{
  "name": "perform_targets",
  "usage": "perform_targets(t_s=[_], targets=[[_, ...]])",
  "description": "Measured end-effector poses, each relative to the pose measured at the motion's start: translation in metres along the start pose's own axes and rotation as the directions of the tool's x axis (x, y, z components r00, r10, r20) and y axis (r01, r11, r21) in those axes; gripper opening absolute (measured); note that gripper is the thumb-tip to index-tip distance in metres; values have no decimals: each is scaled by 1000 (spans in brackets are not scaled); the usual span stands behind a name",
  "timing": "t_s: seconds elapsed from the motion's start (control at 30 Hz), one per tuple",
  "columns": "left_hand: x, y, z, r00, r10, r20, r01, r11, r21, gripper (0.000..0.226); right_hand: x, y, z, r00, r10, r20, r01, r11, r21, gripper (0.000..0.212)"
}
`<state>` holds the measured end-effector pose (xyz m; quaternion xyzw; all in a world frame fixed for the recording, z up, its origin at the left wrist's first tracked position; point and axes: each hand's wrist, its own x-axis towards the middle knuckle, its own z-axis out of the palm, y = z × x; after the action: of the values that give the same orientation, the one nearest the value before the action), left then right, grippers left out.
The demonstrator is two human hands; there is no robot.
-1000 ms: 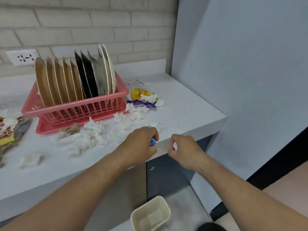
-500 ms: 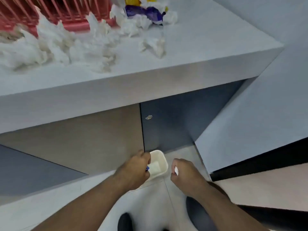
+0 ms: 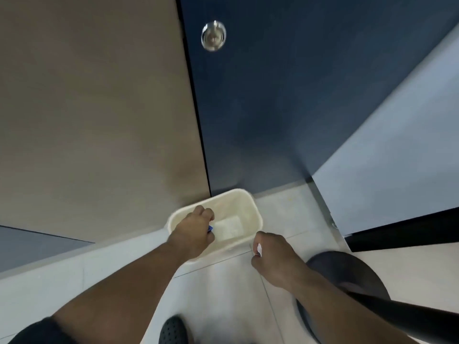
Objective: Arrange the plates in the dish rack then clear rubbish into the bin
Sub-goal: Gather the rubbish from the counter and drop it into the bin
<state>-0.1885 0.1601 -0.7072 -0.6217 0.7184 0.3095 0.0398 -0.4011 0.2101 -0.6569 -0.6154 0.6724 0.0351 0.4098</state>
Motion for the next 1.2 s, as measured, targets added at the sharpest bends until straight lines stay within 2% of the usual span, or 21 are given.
perform_targets(t_s=[0.07, 0.13, 0.23, 0.3, 0.4, 0.5, 0.6, 0.67, 0.77, 0.97, 1.2], targets=[[17, -9, 21, 1000, 31, 7, -31, 999, 40, 47, 17, 5, 12, 1000, -18, -14, 19, 1000, 19, 6], [33, -19, 38, 998, 59, 33, -63, 985, 161, 62, 37, 7, 18, 998, -37, -43, 39, 999, 36, 7], [40, -30, 53, 999, 8, 38, -20, 946, 324, 72, 61, 4, 23, 992, -71, -102, 76, 996, 45, 8], [41, -38, 57, 999, -34, -16, 37, 938, 343, 64, 77, 1, 28, 989, -77, -128, 83, 996, 41, 8], [36, -48, 53, 991, 13, -134, 31, 946, 324, 46, 103, -13, 32, 986, -75, -152, 82, 996, 43, 15], [27, -51, 42, 971, 41, -236, 25, 963, 270, 39, 126, -28, 38, 986, -46, -160, 57, 996, 65, 37], [19, -46, 23, 970, 35, -239, 26, 968, 248, 39, 130, -36, 39, 989, -39, -141, 55, 993, 106, 59], [11, -39, 4, 972, 31, -235, 22, 976, 217, 42, 121, -37, 33, 983, -73, -166, 86, 994, 72, 70], [-7, -23, -26, 970, 34, -242, 17, 978, 207, 44, 94, -37, 13, 968, -130, -214, 133, 991, 3, 73], [-64, 26, -113, 966, 115, -233, -61, 972, 226, 38, 8, -64, -60, 945, -198, -262, 188, 980, -60, 47], [-155, 115, -249, 896, 305, -322, -237, 943, 234, 44, -122, -123, -188, 882, -357, -308, 320, 933, -165, 47]])
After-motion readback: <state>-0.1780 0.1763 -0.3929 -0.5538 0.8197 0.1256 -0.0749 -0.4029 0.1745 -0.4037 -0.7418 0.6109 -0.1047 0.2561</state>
